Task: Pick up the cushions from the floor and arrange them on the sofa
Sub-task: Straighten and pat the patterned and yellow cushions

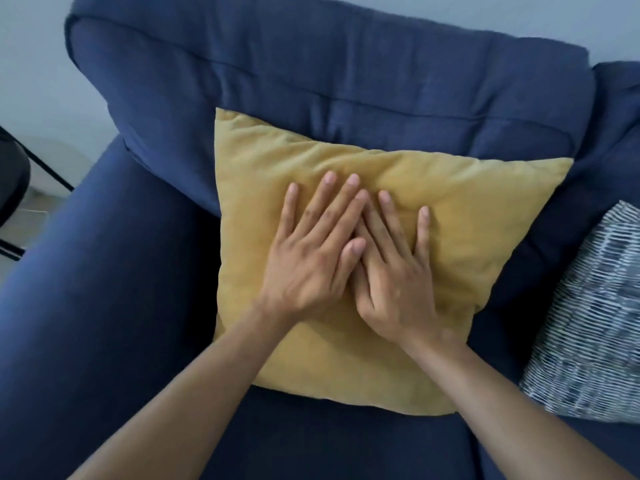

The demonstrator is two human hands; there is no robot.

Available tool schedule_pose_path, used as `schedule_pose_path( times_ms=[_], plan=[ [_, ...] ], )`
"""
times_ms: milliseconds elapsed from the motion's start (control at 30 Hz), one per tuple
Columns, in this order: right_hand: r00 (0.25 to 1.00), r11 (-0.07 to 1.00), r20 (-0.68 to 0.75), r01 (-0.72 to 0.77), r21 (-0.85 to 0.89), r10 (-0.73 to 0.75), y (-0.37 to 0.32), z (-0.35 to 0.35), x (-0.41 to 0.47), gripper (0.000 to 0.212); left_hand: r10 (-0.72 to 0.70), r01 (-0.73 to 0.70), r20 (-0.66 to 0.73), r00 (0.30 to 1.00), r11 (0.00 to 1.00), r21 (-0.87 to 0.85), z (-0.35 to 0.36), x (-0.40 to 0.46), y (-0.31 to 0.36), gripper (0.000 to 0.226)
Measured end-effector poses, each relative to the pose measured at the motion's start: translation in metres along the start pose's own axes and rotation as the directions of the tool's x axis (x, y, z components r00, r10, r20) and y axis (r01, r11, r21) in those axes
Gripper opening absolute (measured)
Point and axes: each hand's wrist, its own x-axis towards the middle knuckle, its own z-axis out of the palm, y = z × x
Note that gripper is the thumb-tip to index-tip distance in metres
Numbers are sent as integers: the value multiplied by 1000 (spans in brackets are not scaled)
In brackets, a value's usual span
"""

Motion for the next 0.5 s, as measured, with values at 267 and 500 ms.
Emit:
schedule_pose_path(
  times_ms=[267,500],
  plan=[
    [968,940,-70,-251,-229,241,55,-8,10,68,-335,325,129,933,941,95,-7,18,-91,72],
    [961,965,-137,-251,-78,239,36,-30,24,64,-318,317,-4,948,947,-59,-32,25,-76,68]
  ],
)
